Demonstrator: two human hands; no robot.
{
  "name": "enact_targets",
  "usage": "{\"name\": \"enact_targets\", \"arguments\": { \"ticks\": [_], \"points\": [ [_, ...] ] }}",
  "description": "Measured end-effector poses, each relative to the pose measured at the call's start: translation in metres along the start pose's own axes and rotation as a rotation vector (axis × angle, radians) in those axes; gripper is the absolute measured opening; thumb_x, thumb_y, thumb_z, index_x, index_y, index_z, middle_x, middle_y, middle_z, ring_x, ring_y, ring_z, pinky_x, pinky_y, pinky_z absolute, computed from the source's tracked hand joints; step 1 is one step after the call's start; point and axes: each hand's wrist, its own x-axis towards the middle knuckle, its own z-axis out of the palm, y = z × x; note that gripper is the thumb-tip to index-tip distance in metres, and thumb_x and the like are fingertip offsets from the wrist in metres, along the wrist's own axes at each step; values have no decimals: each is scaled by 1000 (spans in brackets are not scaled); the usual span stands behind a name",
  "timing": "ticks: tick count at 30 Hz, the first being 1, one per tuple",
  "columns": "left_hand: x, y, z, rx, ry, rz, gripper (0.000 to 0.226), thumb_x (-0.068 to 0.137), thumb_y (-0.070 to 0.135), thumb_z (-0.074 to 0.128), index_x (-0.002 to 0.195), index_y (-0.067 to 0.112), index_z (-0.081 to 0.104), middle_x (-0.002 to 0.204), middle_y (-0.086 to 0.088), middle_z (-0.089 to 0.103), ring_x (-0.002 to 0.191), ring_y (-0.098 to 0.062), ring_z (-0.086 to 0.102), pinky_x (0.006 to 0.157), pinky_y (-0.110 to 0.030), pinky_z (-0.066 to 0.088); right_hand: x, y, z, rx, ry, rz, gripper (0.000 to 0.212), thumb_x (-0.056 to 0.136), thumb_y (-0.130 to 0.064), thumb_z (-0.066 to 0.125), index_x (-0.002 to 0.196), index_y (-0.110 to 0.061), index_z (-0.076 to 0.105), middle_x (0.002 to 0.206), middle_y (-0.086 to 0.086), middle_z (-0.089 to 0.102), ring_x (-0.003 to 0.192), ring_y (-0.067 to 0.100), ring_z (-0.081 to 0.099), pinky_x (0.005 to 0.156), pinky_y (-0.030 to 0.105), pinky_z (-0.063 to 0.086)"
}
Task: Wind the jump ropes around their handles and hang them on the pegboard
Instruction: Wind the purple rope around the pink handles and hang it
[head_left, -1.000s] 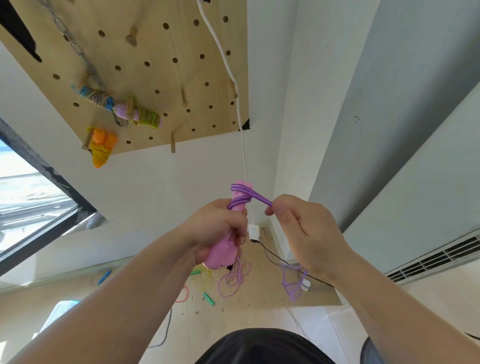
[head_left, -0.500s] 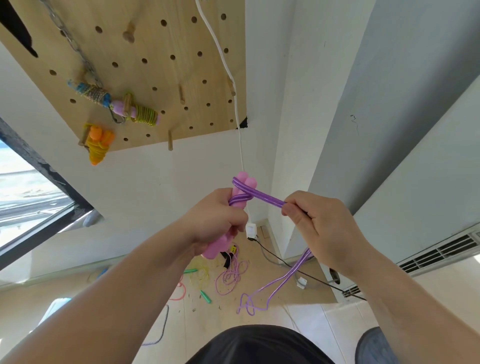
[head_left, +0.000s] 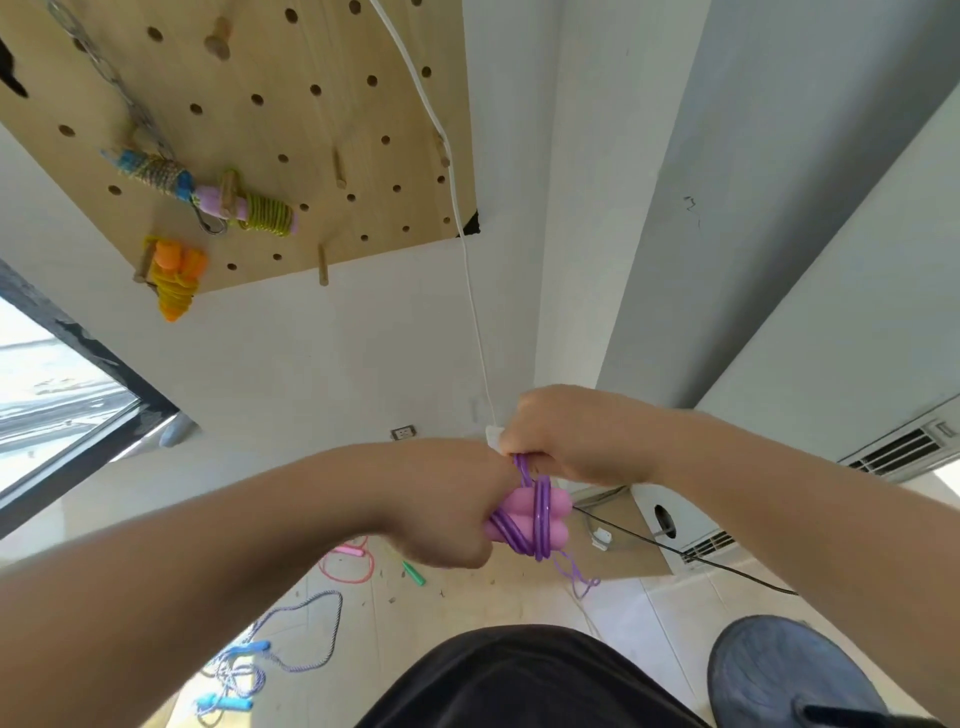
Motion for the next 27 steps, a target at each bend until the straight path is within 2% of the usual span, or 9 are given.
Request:
{"name": "enact_targets", "arguments": {
  "ticks": [2,4,6,12,17,21,23,25,27],
  "points": [
    [6,1,5,133,-14,-81,30,78,23,49,103,14,64,97,-3,69,87,-25,66,81,-42,59,9,4,-10,8,-68,31,22,102,-25,49,92,-14,65,81,-3,63,81,18,44,75,37,42],
    [11,0,5,197,-4,-152,7,87,15,52,80,17,54,75,0,55,68,-18,55,65,-32,52,16,5,-19,42,-112,78,22,102,-27,49,92,-15,64,81,-5,60,83,19,51,77,39,44],
    [15,-5,4,202,-12,-237,25,89,12,51,70,21,39,67,4,42,59,-13,42,53,-25,36,23,-3,-26,76,-80,122,19,101,-24,51,84,-20,56,74,-10,50,77,17,49,72,35,40],
    [33,-51,-2,166,181,-443,9,80,6,49,73,9,54,68,-6,49,63,-23,47,56,-35,41,28,-35,-19,-42,95,223,17,95,-29,51,84,-17,57,85,1,57,73,25,57,62,37,43],
    [48,-58,-6,-35,363,-422,20,78,6,53,63,12,42,65,-7,47,64,-26,46,54,-31,34,25,-41,9,-129,373,258,12,96,-14,54,86,-17,60,75,-2,47,60,25,51,49,33,28],
    [47,-42,-7,-534,544,-356,17,76,-1,55,66,10,49,62,2,46,55,-16,46,53,-22,37,10,-32,31,3,747,282,28,97,-24,48,98,-13,74,75,-1,60,64,21,58,54,33,47],
    [42,-30,-5,-769,583,-305,24,79,-9,55,67,11,53,53,13,44,47,-3,48,48,-14,38,0,-34,31,167,867,270,28,100,-25,50,105,-11,74,78,-2,63,69,16,56,61,28,46],
    [36,-21,-4,-894,569,-242,33,78,-13,56,66,18,55,49,7,46,48,-14,48,48,-19,38,-9,-38,26,449,933,333,18,102,-28,50,98,-16,63,70,-3,59,65,16,52,59,29,42],
    [31,-16,-7,-987,538,-177,32,73,-13,58,65,17,50,52,-2,44,51,-21,45,48,-24,38,-13,-41,20,705,918,433,15,103,-43,47,105,-29,48,64,5,59,60,20,54,58,30,42]
  ]
}}
